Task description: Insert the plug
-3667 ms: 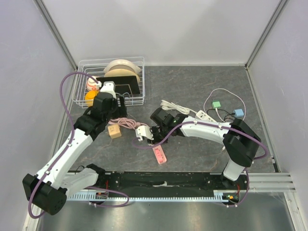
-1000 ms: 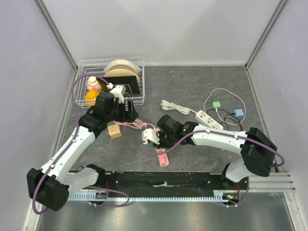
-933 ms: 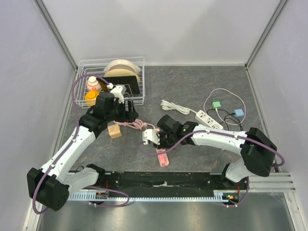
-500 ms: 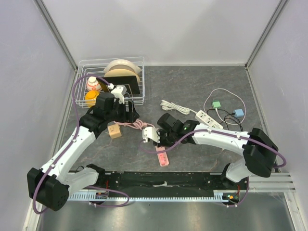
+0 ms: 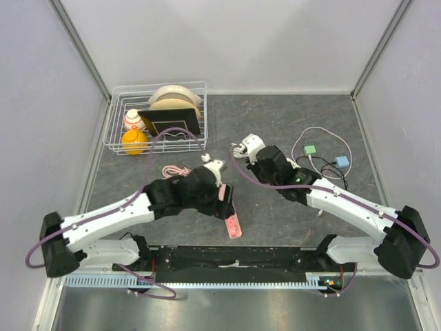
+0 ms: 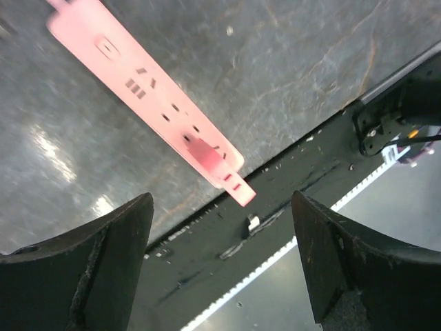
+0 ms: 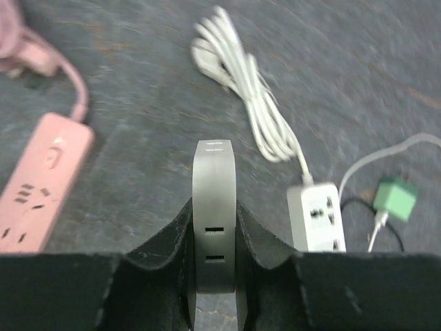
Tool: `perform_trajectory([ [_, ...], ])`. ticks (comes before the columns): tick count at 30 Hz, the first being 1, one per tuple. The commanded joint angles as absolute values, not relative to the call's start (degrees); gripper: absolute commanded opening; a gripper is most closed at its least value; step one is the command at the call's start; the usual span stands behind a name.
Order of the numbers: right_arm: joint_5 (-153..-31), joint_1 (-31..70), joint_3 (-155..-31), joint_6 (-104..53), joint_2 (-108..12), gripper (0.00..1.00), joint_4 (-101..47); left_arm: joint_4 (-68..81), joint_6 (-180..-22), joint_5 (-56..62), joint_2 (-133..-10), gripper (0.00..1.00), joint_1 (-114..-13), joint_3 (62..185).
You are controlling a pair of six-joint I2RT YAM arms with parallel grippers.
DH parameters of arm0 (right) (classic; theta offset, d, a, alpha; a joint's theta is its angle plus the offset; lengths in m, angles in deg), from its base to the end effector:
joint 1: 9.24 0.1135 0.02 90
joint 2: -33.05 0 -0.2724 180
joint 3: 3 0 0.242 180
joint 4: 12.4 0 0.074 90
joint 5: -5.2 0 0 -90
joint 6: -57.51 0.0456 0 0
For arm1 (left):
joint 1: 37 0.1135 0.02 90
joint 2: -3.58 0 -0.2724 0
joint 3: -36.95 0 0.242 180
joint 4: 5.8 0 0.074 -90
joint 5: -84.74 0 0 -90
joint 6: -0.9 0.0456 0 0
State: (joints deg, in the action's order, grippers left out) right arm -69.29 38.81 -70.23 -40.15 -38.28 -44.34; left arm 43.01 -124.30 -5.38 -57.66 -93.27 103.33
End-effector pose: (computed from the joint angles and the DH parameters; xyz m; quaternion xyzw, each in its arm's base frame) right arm 0.1893 0.1923 0.2849 -0.3585 0.8093 0.0423 0.4634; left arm 0.1203 -0.1800 0.2914 0.1677 0.9040 -0.2810 0.2753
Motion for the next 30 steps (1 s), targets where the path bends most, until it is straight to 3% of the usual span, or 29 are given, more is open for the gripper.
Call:
perform_trajectory([
  [1, -57.5, 35.6, -67.7, -28.0, -34.9, 0.00, -42.8, 54.7, -141.9, -20.7, -66.4, 0.88, -103.7, 109.9],
  [9, -55.4, 31.4, -60.8, -23.4, -28.8, 0.00, -39.5, 58.6, -153.7, -27.5, -80.2, 0.88, -114.0, 115.1],
  [14, -58.9, 29.6, -58.0, -22.7, -27.2, 0.00, -37.4, 58.9, -153.8, -28.1, -87.9, 0.81, -115.0, 119.3],
  [18, -59.6, 29.5, -57.4, -23.5, -26.5, 0.00, -37.0, 58.8, -151.7, -27.3, -90.6, 0.67, -115.2, 122.1],
  [25, -62.9, 29.5, -57.4, -25.0, -27.1, 0.00, -36.7, 58.9, -145.2, -27.8, -92.1, 0.34, -115.0, 122.7],
  [30, -66.3, 29.5, -57.8, -26.3, -27.8, 0.00, -36.4, 57.9, -131.8, -30.8, -88.5, 0.23, -112.5, 116.2],
])
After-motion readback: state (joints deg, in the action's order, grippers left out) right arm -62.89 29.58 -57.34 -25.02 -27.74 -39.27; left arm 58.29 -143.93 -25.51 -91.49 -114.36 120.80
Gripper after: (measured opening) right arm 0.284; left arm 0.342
